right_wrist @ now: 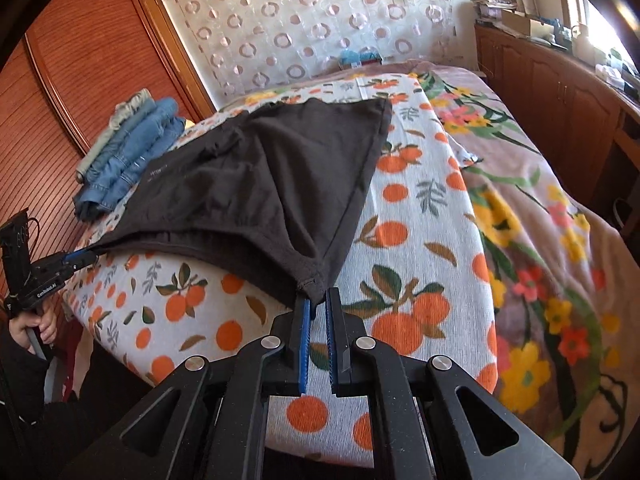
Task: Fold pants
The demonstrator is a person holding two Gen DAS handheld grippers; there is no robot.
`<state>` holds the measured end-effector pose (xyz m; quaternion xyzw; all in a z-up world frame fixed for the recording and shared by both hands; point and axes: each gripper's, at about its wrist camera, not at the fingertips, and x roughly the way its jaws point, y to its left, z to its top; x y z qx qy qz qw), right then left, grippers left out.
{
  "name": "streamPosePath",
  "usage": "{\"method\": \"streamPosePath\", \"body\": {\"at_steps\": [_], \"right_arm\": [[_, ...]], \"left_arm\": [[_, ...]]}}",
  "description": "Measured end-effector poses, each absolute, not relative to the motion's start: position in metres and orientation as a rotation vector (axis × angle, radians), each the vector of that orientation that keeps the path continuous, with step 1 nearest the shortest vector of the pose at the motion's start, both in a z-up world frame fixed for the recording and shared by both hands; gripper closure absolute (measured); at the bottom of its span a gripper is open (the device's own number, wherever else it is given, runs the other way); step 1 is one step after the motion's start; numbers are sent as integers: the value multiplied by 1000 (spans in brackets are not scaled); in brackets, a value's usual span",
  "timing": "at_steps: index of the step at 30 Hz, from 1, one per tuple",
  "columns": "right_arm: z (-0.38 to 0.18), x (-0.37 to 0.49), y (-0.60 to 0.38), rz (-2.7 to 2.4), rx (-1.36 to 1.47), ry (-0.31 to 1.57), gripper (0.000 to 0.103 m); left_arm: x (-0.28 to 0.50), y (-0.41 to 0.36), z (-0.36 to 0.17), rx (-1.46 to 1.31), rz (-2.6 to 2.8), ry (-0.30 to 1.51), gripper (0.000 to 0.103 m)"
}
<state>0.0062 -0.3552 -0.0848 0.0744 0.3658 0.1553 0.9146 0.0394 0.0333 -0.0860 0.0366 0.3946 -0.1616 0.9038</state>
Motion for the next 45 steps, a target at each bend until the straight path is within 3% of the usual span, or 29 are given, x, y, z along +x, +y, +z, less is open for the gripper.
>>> {"method": "streamPosePath", "body": {"at_steps": [5, 7, 15, 28, 42, 45], "right_arm": [[-73, 1, -355, 298, 113, 734, 94], [-69, -2, -353, 290, 100, 723, 92], [-61, -2, -336, 300, 34, 684, 69], [-68, 26, -290, 318, -79, 627, 69], [-95, 49, -279, 339, -151, 686, 68], [-97, 49, -282, 344, -127, 673, 68]], "left_arm": [[34, 42, -77, 46, -340, 786, 61], [32, 44, -73, 41, -334, 773, 59], [41, 25, -71, 88, -356, 773, 59], [67, -19, -76, 148, -410, 803, 59], [89, -67, -82, 250, -481, 844, 59], [89, -66, -88, 262, -473, 857, 65]]}}
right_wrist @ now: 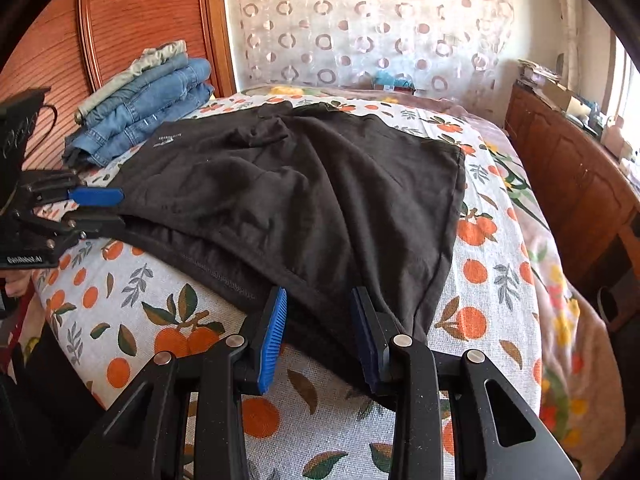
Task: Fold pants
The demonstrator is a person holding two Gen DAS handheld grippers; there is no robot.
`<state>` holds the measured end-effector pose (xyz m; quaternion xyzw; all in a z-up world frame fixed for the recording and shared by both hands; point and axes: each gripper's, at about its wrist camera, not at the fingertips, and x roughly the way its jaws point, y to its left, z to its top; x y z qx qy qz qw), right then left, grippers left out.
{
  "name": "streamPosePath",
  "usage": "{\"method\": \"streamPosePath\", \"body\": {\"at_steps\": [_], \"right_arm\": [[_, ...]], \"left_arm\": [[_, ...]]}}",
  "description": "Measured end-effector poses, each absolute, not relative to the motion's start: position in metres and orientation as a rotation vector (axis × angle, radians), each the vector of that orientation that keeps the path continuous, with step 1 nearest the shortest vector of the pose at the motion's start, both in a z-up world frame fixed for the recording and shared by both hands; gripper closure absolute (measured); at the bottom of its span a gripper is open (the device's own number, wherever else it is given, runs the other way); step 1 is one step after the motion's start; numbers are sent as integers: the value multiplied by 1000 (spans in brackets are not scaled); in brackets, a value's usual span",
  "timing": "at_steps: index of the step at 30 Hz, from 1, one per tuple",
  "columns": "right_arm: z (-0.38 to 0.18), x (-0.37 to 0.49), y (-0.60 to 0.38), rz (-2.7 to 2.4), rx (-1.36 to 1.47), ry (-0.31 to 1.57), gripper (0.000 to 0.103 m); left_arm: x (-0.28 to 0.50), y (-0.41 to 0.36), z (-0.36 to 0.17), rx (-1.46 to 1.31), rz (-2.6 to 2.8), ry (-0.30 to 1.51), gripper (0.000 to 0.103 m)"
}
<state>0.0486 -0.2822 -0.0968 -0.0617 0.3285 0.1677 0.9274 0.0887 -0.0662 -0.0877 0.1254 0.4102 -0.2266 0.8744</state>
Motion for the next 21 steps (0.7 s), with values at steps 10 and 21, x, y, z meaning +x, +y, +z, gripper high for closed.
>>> {"method": "streamPosePath", "body": {"at_steps": [10, 21], "right_arm": [[-93, 48, -277, 324, -158, 711, 68], [-90, 50, -271, 327, -236, 727, 92]], "left_arm": [[96, -59, -96, 230, -436, 869, 77], [96, -57, -95, 192, -447, 847, 94]]}}
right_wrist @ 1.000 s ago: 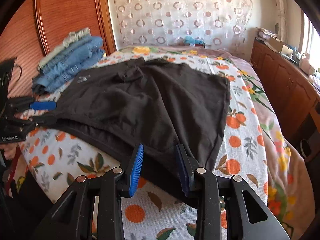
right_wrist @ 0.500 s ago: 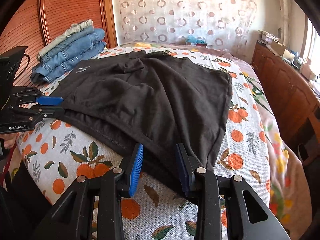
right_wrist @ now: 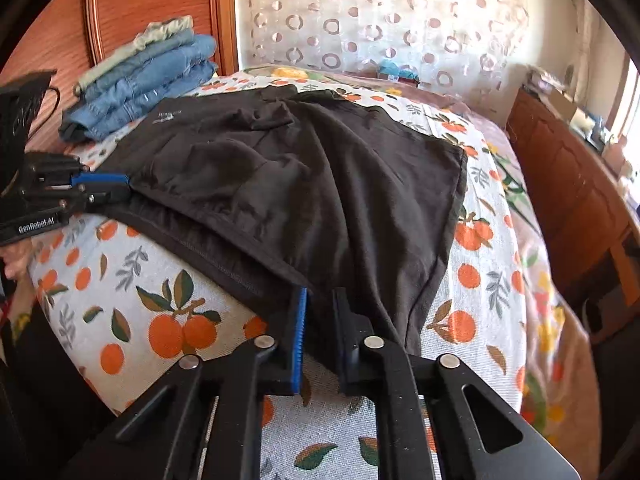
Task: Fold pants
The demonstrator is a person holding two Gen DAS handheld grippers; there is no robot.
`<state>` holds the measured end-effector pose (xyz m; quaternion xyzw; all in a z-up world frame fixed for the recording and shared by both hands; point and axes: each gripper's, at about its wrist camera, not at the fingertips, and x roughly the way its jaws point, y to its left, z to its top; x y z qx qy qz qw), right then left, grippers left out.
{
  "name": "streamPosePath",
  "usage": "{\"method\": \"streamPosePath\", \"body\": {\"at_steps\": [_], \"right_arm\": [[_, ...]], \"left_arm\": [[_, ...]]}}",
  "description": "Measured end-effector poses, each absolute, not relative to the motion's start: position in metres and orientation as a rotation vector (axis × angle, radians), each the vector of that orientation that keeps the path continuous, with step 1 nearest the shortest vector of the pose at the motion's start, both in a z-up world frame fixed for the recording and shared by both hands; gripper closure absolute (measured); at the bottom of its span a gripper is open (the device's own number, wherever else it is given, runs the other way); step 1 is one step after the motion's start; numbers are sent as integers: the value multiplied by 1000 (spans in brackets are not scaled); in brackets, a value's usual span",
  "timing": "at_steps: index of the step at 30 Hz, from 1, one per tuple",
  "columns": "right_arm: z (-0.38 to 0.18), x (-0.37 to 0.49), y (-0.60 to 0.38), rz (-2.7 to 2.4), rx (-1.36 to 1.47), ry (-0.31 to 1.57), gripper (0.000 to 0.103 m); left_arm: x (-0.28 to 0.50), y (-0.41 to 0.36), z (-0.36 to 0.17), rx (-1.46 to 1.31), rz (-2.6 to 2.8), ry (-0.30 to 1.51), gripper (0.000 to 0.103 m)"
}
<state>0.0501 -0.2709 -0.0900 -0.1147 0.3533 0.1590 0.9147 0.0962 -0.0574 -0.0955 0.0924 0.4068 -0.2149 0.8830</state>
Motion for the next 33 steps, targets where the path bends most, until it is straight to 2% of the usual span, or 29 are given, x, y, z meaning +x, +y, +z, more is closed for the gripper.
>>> {"method": "streamPosePath", "body": {"at_steps": [4, 13, 20, 22, 28, 33], "right_arm": [[-88, 49, -273, 336, -216, 719, 98], [-80, 27, -281, 376, -172, 687, 98], [-88, 22, -285, 382, -174, 707, 98], [-89, 23, -286, 378, -162, 703, 98], [-88, 15, -292, 390, -109, 716, 98], [-79, 1, -293, 394, -70, 681, 98]], "left_arm": [[96, -57, -95, 180, -456, 841, 100], [76, -52, -84, 170, -475, 814, 100], [75, -53, -94, 178, -478, 839, 100], [75, -51, -93, 173, -468, 835, 99], [68, -37, -88, 170, -421, 830, 84], [56, -21, -86, 168, -393, 829, 82]]}}
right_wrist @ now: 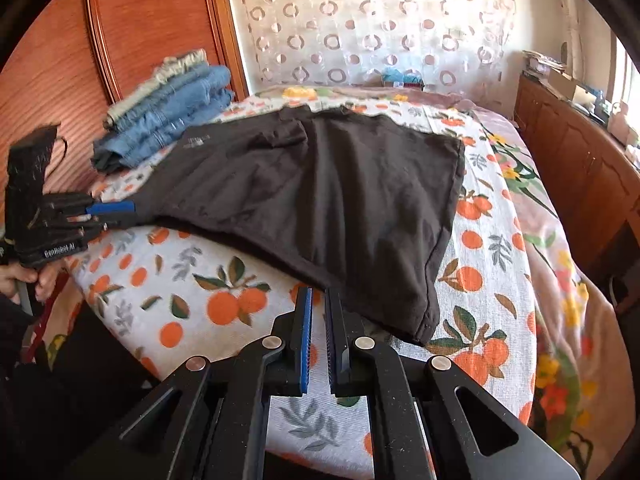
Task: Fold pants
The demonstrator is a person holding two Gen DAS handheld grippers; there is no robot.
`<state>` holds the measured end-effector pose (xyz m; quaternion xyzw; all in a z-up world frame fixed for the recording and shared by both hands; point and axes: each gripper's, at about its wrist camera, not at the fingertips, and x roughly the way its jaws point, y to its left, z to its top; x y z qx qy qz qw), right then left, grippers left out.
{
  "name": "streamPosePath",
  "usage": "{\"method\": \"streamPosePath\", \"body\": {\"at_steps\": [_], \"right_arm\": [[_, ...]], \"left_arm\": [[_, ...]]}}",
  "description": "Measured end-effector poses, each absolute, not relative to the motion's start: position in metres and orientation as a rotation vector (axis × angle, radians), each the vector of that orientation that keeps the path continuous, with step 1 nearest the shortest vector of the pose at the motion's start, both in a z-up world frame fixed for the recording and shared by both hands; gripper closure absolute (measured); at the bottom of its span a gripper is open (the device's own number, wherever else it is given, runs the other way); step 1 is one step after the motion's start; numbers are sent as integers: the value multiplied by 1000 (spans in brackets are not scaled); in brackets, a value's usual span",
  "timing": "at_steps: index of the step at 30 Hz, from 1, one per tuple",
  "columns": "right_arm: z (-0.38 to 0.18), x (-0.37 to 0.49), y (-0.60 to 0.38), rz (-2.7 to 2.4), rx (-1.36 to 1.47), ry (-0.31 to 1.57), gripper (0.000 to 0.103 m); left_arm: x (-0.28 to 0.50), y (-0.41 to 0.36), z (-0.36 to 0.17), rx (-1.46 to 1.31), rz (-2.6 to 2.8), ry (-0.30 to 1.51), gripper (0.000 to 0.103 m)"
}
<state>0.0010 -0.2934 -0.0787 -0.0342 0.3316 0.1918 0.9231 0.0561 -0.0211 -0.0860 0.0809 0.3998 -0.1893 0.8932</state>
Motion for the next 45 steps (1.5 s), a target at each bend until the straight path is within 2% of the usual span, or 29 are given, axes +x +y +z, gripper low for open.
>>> {"method": "streamPosePath", "body": {"at_steps": [3, 5, 6, 13, 16, 21, 31, 33, 35, 43, 45], "right_arm": [[-73, 0, -296, 389, -35, 654, 97], [-73, 2, -297, 366, -32, 637, 96], [-73, 5, -298, 350, -34, 630, 96], [-86, 19, -295, 284, -20, 600, 95], [-97, 26, -290, 268, -13, 631, 92], [-106, 30, -290, 262, -13, 639, 81], [-112, 21, -296, 271, 11, 582, 78], [-113, 19, -296, 267, 10, 572, 77], [-114, 19, -296, 265, 12, 569, 77], [-115, 17, -296, 266, 3, 561, 77], [-115, 17, -296, 267, 2, 559, 77]], "left_arm": [[52, -9, -83, 140, -372, 824, 76], [51, 1, -82, 115, -353, 825, 58], [52, 7, -82, 97, -340, 820, 56], [59, 28, -83, 62, -276, 818, 55], [63, 32, -87, 48, -258, 830, 55], [64, 34, -92, 43, -240, 849, 55], [84, 50, -82, -36, -258, 824, 55], [91, 54, -82, -54, -256, 833, 58], [99, 55, -86, -62, -255, 854, 70], [108, 52, -100, -56, -248, 900, 71], [107, 50, -100, -44, -256, 901, 86]]}}
